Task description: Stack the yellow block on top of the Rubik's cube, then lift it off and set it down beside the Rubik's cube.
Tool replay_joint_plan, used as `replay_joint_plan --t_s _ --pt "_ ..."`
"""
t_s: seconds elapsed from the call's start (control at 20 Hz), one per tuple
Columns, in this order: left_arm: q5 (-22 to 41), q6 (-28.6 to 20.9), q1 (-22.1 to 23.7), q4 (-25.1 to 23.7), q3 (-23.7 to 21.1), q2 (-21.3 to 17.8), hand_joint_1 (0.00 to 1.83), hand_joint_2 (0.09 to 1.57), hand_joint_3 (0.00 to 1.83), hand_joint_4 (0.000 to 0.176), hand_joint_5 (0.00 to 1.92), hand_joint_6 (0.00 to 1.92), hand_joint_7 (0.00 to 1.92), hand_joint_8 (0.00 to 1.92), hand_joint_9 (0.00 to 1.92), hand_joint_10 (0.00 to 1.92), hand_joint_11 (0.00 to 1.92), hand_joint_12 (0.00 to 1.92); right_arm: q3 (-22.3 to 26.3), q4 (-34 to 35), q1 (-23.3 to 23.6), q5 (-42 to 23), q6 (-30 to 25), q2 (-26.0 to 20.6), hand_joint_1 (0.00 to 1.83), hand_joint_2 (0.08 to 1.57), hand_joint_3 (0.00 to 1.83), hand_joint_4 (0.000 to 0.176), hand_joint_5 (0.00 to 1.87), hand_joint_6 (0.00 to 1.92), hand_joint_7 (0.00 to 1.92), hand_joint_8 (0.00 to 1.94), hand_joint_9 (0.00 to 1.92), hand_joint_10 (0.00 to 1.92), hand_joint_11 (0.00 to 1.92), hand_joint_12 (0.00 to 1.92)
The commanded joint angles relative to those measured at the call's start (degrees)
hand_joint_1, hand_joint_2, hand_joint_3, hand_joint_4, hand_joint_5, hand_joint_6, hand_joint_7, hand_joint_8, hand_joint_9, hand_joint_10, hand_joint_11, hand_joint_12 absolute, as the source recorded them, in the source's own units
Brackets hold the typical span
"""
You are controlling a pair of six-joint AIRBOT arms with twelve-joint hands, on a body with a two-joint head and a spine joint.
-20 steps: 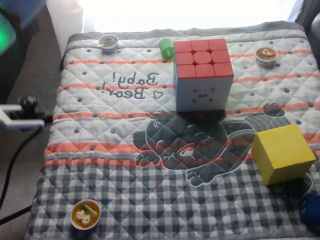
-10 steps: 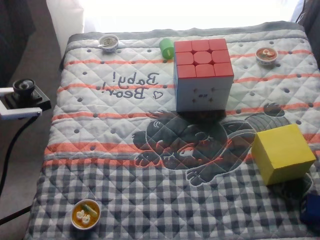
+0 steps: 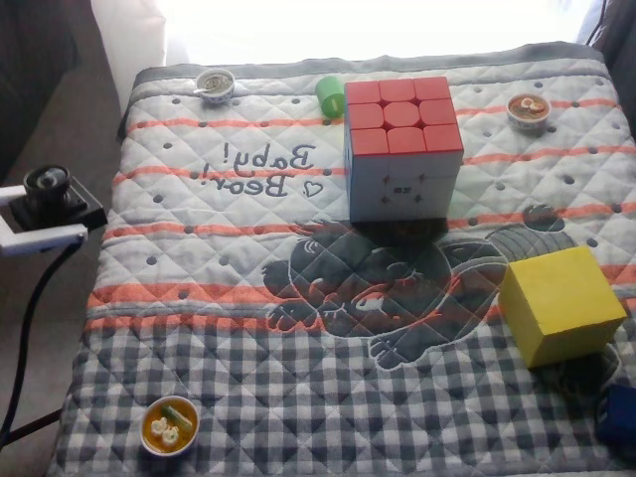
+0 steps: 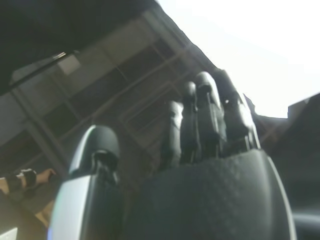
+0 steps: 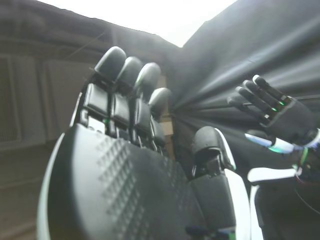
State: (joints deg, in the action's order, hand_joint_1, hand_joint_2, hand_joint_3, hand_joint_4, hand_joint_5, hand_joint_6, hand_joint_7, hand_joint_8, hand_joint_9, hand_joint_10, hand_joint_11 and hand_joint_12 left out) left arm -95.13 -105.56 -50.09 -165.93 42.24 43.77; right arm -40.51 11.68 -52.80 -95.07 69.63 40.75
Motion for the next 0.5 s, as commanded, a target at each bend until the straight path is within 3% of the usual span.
replay_joint_plan --t_s 0.0,0.05,0.1,0.15,0.2,0.25,0.3,0.35,0.4,0.45 --pt "-6.10 -1.09 0.42 -0.30 -0.14 0.51 0.28 1.26 0.01 0.000 0.01 0.98 0.28 1.45 0.45 1.43 0.00 1.49 0.34 -0.81 0.11 -5.88 0.32 -0.48 0.00 1.41 0.01 0.000 0.01 1.68 0.23 1.53 0.29 1.79 0.16 1.88" --pt "-6.12 -2.04 0.29 0.35 -0.23 0.80 0.14 1.32 0.01 0.000 0.11 1.17 0.43 1.59 0.50 1.63 0.00 1.66 0.94 -0.81 -0.59 -5.88 0.32 -1.04 0.00 1.43 0.01 0.005 0.02 1.78 0.23 1.71 0.47 1.89 0.34 1.91" --pt "-6.12 -3.04 0.01 0.98 -0.40 0.90 0.07 1.37 0.01 0.000 0.10 1.29 0.40 1.67 0.47 1.81 0.11 1.87 1.30 -0.77 -1.41 -5.88 0.32 -1.50 0.36 1.50 0.00 0.142 0.25 1.89 0.28 1.89 0.60 1.92 0.42 1.92" --pt "-6.13 -4.05 -0.89 2.42 -0.85 0.64 0.10 1.40 0.01 0.000 0.02 0.97 0.24 1.32 0.49 1.77 0.42 1.89 1.72 1.66 -2.36 -5.90 -0.98 -1.66 0.43 1.53 0.00 0.169 0.29 1.92 0.25 1.68 0.58 1.92 0.60 1.92" --pt "-6.14 -5.33 -1.73 3.40 -1.17 0.14 0.11 1.40 0.00 0.000 0.00 0.96 0.27 1.14 0.55 1.75 0.59 1.88 2.20 2.73 -2.53 -5.91 -0.98 -1.92 0.48 1.51 0.00 0.175 0.31 1.92 0.20 1.58 0.48 1.92 0.64 1.92" --pt "-6.14 -6.42 -2.12 3.60 -1.18 0.10 0.10 1.32 0.00 0.060 0.08 1.09 0.40 1.52 0.57 1.89 0.51 1.91 2.56 3.18 -2.76 -5.91 -0.98 -2.15 0.28 1.45 0.00 0.045 0.06 1.55 0.19 1.65 0.42 1.92 0.69 1.92" --pt "-6.14 -6.66 -2.12 3.62 -1.18 0.29 0.02 1.27 0.00 0.080 0.11 1.50 0.61 1.82 0.69 1.91 0.58 1.92 2.80 3.60 -2.95 -5.91 -0.98 -2.21 0.25 1.43 0.00 0.023 0.01 1.41 0.21 1.65 0.42 1.92 0.71 1.92" --pt "-6.14 -7.23 -2.12 3.79 -1.17 0.50 0.00 1.28 0.00 0.050 0.02 1.60 0.57 1.90 0.71 1.92 0.60 1.92 2.97 4.35 -3.01 -5.91 -1.03 -1.94 0.42 1.50 0.00 0.145 0.24 1.82 0.25 1.54 0.54 1.92 0.85 1.92" --pt "-6.14 -8.17 -2.19 3.80 -1.13 0.73 0.00 1.30 0.00 0.039 0.00 1.55 0.49 1.90 0.51 1.92 0.37 1.92 2.81 5.01 -2.91 -5.93 -1.96 -1.11 0.44 1.54 0.00 0.175 0.29 1.92 0.27 1.63 0.81 1.92 1.08 1.92" --pt "-6.14 -8.79 -2.39 3.78 -1.09 0.84 0.00 1.30 0.00 0.039 0.00 1.55 0.49 1.90 0.51 1.92 0.37 1.92 2.54 5.24 -2.76 -5.94 -2.95 -0.53 0.44 1.54 0.00 0.175 0.29 1.92 0.27 1.63 0.81 1.92 1.08 1.92"
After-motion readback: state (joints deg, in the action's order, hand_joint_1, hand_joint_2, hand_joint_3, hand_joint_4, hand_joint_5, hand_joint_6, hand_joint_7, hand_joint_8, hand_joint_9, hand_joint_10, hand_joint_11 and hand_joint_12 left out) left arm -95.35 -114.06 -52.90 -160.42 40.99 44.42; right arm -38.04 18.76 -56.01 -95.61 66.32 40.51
